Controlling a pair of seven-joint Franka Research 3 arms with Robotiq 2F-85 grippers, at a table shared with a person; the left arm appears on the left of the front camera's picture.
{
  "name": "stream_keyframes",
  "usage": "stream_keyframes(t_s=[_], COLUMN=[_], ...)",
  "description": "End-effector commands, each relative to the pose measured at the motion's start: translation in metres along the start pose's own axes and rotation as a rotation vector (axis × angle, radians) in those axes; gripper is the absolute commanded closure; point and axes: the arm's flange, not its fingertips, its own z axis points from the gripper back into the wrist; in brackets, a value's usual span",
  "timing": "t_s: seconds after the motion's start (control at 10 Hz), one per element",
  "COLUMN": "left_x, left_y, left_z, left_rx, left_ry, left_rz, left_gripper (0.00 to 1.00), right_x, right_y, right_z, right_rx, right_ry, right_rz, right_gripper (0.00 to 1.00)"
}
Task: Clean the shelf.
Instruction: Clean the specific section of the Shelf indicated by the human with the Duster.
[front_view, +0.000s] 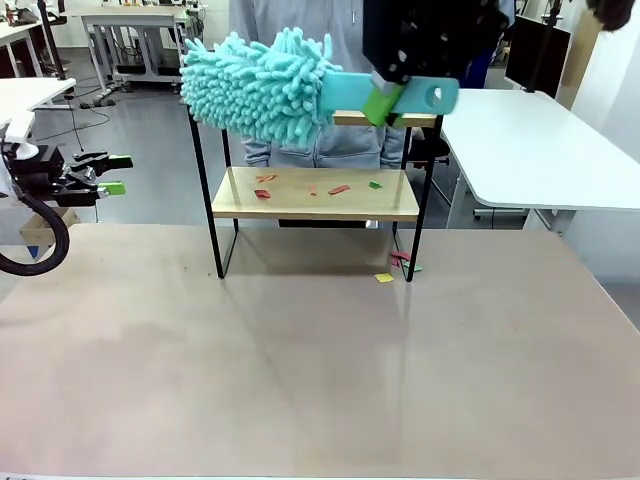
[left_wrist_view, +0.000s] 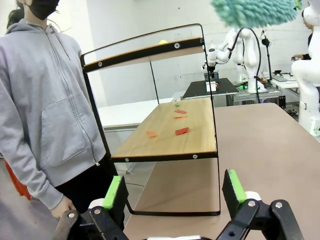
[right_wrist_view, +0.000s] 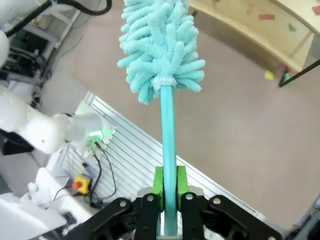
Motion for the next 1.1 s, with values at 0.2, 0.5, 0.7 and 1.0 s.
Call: stream_keyframes(t_s=[0.2, 0.5, 0.7, 1.0], left_x=[0.004, 0.004, 0.004, 0.004], left_y=[-0.001, -0.001, -0.001, -0.001], left_z=[0.000, 0.000, 0.000, 0.000], left_rx=[0.002, 0.002, 0.002, 0.002], left_ry=[-0.002, -0.002, -0.002, -0.002], left_rz=[-0.004, -0.004, -0.004, -0.004], left_gripper=[0.00, 0.00, 0.00, 0.00], right_x=[0.072, 0.117, 0.141, 0.170], right_y=[0.068, 0.107, 0.129, 0.144], right_z=[-0.018, -0.055, -0.070, -0.091], right_rx=[-0.170, -0.302, -0.350, -0.382], right_ry=[-0.157, -0.190, -0.212, -0.183], right_rz=[-0.141, -0.251, -0.316, -0.377], right_gripper=[0.87, 0.87, 0.87, 0.87])
